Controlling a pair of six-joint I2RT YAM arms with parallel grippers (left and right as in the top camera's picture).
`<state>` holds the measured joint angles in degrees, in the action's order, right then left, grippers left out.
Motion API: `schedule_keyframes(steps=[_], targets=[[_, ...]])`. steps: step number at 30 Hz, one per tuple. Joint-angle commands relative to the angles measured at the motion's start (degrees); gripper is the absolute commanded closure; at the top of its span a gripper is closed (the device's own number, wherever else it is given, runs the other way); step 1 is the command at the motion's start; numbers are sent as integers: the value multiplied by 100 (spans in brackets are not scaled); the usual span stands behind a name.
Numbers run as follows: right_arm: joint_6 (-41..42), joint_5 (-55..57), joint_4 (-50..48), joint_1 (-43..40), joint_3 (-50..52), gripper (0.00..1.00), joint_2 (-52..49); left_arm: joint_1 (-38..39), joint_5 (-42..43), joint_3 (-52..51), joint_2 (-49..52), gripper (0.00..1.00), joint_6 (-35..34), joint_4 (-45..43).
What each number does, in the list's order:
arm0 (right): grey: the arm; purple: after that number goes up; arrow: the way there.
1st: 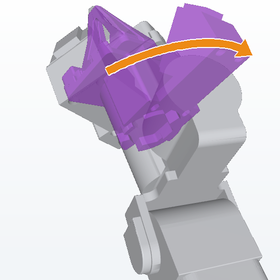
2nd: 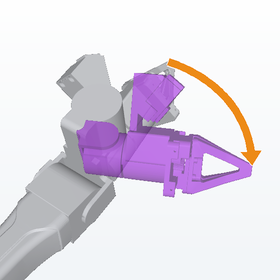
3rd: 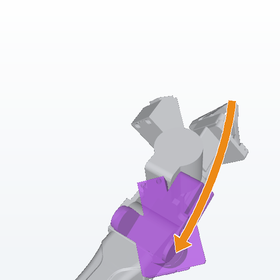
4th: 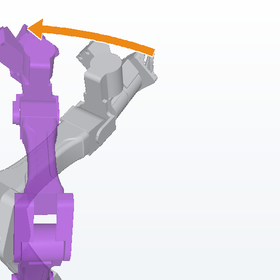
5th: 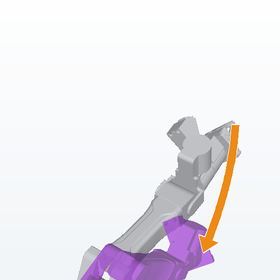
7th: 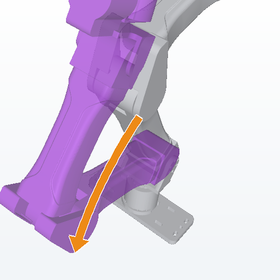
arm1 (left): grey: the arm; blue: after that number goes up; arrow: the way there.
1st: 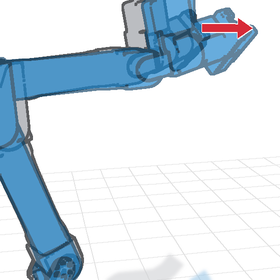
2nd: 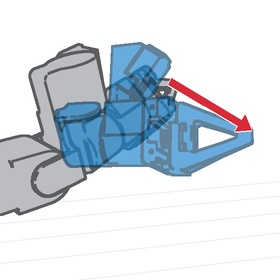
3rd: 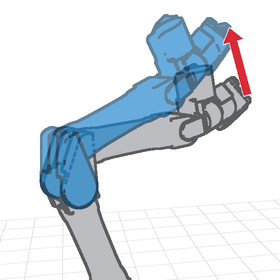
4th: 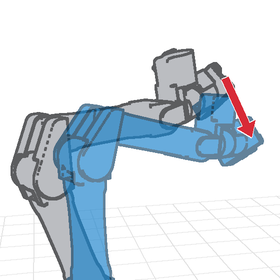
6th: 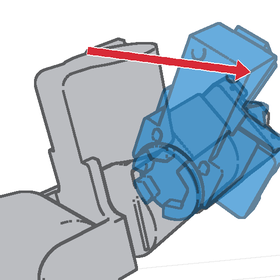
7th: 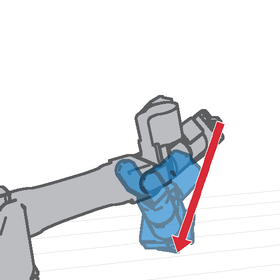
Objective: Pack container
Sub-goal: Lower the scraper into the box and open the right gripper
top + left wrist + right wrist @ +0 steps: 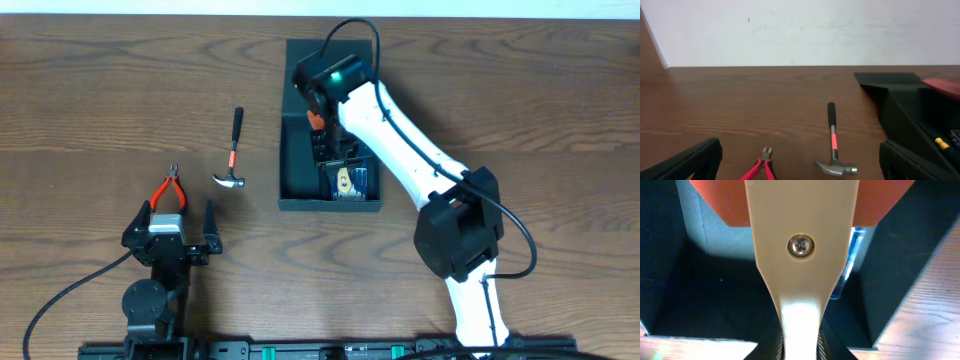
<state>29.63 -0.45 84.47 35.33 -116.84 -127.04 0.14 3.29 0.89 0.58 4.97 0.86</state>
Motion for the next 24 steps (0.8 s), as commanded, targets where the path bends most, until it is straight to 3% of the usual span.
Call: schedule_keyframes(steps=[1, 24], targets=[[216, 55, -107, 131, 144, 99, 7, 15, 79, -61, -35, 1, 81, 87], [179, -70, -540, 129, 590, 99, 7, 15, 79, -61, -35, 1, 81, 87]])
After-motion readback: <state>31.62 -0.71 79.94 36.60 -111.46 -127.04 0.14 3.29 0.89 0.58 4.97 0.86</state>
